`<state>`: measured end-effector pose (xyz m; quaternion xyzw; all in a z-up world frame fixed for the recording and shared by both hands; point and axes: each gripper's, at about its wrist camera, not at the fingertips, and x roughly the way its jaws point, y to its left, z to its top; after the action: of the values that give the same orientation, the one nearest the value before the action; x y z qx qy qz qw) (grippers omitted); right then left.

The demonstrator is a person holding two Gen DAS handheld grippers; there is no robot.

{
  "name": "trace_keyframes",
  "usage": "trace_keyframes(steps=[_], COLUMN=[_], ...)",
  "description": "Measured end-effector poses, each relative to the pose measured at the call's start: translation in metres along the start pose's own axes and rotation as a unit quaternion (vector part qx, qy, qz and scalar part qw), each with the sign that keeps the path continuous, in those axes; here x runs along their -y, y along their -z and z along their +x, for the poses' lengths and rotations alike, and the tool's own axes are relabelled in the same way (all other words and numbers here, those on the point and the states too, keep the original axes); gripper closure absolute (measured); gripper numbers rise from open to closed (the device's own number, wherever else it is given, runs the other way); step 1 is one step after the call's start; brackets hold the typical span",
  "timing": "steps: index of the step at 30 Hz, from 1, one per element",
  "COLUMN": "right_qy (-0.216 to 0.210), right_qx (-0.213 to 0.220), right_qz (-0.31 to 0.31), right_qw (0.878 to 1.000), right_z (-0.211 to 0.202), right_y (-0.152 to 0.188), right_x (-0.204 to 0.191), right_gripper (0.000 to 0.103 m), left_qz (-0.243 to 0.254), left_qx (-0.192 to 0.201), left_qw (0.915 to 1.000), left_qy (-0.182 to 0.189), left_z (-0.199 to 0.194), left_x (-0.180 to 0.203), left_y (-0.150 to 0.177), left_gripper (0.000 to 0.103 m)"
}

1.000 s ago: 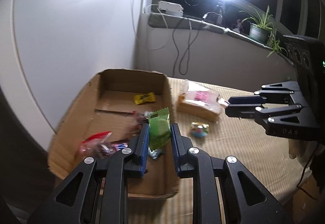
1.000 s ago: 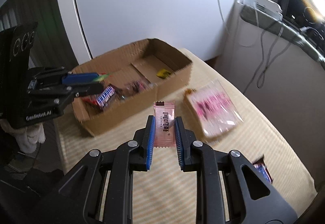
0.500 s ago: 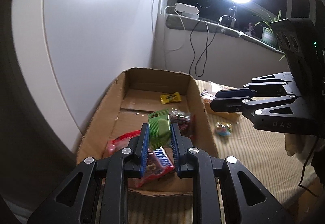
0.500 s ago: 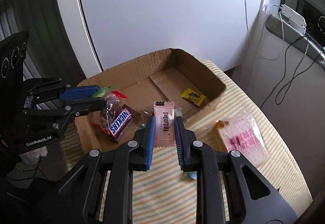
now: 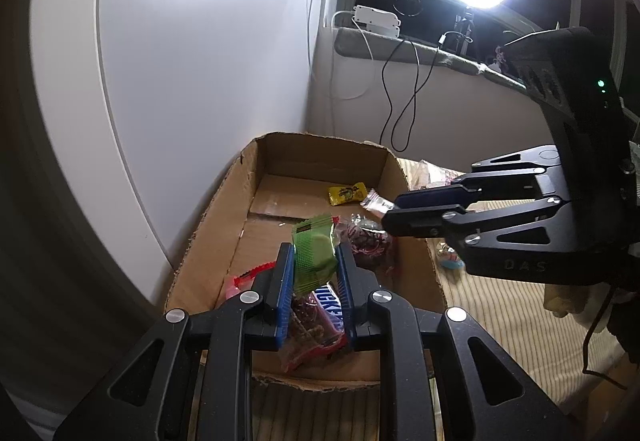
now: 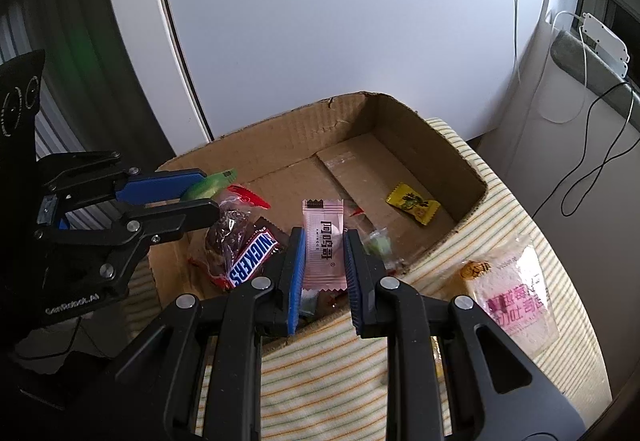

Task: Organize snacks
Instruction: 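Carry the green packet and pink candy into the box and release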

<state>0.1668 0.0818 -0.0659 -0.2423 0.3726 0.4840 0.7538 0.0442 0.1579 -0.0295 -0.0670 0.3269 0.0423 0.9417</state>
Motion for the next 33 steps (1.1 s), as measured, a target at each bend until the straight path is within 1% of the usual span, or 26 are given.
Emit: trace_keyframes(steps=[14, 17, 18, 19, 22, 23, 24, 25, 26, 28, 30, 31, 33], right_qy=[0.000, 0.001, 0.001, 0.003, 0.009, 0.010, 0.012, 0.015, 0.017, 0.025, 0.030, 0.033, 0.041], right_qx=[0.001, 0.002, 0.002, 0.003, 0.009, 0.010, 0.011, 0.013, 0.016, 0.021, 0.024, 0.026, 0.030], right_qz=[0.001, 0.002, 0.002, 0.003, 0.005, 0.005, 0.007, 0.008, 0.008, 0.009, 0.010, 0.010, 0.012], right_qw=[1.000, 1.000, 1.000, 1.000, 1.000, 1.000, 1.000, 1.000, 1.000, 0.999, 0.999, 0.999, 0.999], right_z=[0.005, 0.004, 0.004, 0.003, -0.001, -0.003, -0.004, -0.006, -0.008, -0.012, -0.017, -0.019, -0.024], right_y=[-0.001, -0.001, -0.001, -0.001, 0.000, 0.001, 0.001, 0.001, 0.002, 0.003, 0.004, 0.005, 0.007], right_x=[0.000, 0.000, 0.000, 0.001, 0.003, 0.004, 0.005, 0.006, 0.006, 0.008, 0.009, 0.010, 0.012], right_gripper=[0.082, 0.081, 0.078, 0.072, 0.060, 0.058, 0.054, 0.049, 0.046, 0.034, 0.028, 0.026, 0.023], left_qz=[0.006, 0.006, 0.007, 0.007, 0.008, 0.007, 0.007, 0.006, 0.006, 0.007, 0.009, 0.009, 0.011], left_qx=[0.001, 0.001, 0.001, 0.001, 0.003, 0.003, 0.004, 0.005, 0.006, 0.007, 0.008, 0.010, 0.012], left_qw=[1.0000, 0.9999, 0.9999, 0.9999, 0.9999, 0.9999, 0.9999, 0.9999, 0.9999, 0.9999, 0.9998, 0.9998, 0.9998], left_qy=[-0.006, -0.009, -0.011, -0.012, -0.014, -0.013, -0.015, -0.015, -0.015, -0.013, -0.015, -0.016, -0.013], left_z=[0.000, 0.000, 0.000, 0.000, -0.001, -0.001, -0.001, -0.002, -0.002, -0.003, -0.005, -0.006, -0.008], left_x=[0.003, 0.003, 0.004, 0.004, 0.004, 0.004, 0.004, 0.004, 0.004, 0.006, 0.008, 0.007, 0.009], left_y=[0.000, -0.001, -0.001, -0.001, -0.001, -0.001, -0.001, -0.001, -0.001, -0.001, -0.001, -0.002, -0.002], left_gripper=[0.083, 0.078, 0.077, 0.076, 0.075, 0.070, 0.061, 0.059, 0.059, 0.059, 0.055, 0.052, 0.049])
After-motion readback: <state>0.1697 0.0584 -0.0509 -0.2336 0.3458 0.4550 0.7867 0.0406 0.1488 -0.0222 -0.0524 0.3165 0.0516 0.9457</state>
